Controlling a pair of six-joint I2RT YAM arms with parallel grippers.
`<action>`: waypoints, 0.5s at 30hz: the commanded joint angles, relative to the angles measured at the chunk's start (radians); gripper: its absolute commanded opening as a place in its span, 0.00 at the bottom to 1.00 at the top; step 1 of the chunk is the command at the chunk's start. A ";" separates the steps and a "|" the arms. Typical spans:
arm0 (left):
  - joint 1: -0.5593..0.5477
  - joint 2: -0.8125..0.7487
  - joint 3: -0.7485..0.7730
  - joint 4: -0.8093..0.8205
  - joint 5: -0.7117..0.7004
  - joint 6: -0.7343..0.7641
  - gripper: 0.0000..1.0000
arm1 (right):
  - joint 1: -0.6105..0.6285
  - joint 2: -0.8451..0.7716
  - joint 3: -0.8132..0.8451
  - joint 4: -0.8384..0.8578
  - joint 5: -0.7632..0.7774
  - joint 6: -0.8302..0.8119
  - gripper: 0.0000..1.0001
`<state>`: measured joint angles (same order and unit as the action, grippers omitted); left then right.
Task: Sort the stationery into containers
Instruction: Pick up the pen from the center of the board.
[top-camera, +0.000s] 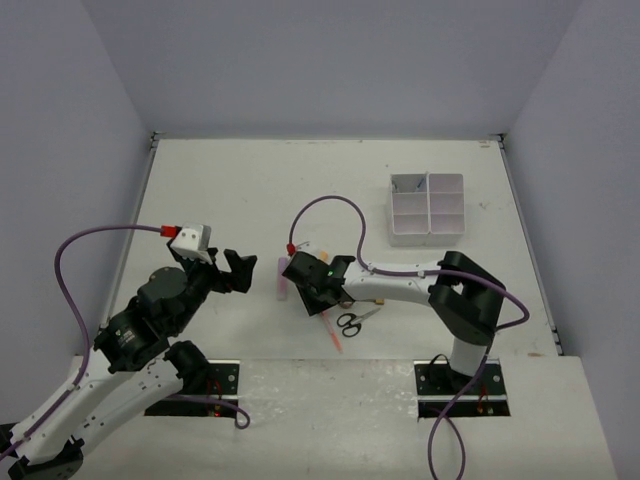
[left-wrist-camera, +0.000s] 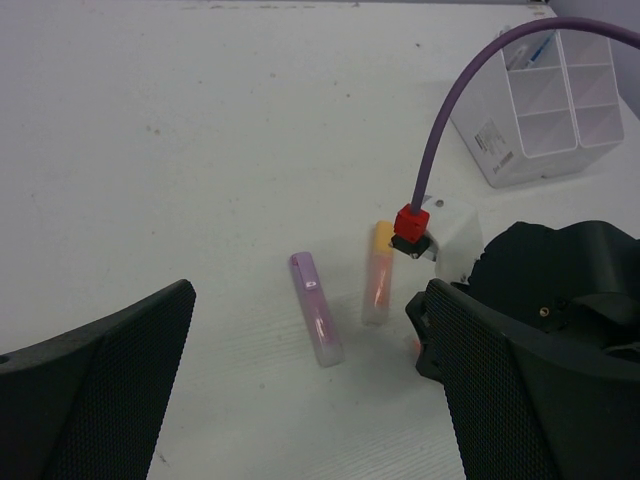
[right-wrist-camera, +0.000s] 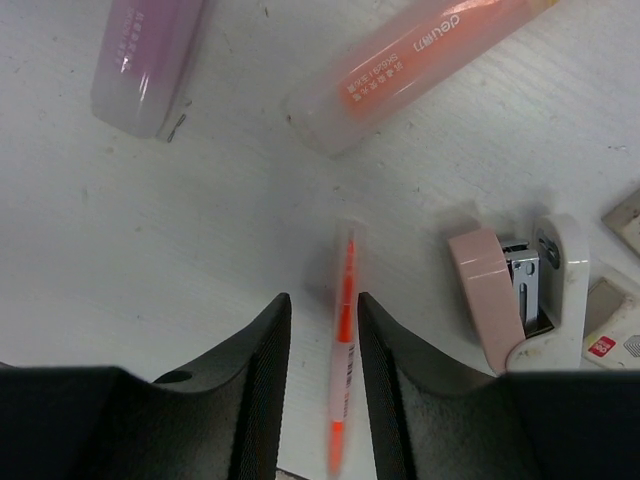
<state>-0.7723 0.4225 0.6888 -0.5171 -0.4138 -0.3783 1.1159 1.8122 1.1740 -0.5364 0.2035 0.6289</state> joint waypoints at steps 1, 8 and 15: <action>0.005 0.004 -0.005 0.023 0.003 0.006 1.00 | -0.006 0.047 0.015 0.021 -0.029 0.014 0.31; 0.005 0.008 -0.005 0.023 0.005 0.006 1.00 | -0.019 0.063 -0.014 0.031 -0.038 0.027 0.21; 0.005 0.007 -0.006 0.023 0.007 0.007 1.00 | -0.018 0.014 0.001 0.013 -0.036 0.007 0.00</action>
<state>-0.7723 0.4236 0.6888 -0.5171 -0.4110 -0.3782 1.0985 1.8595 1.1744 -0.5087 0.1658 0.6338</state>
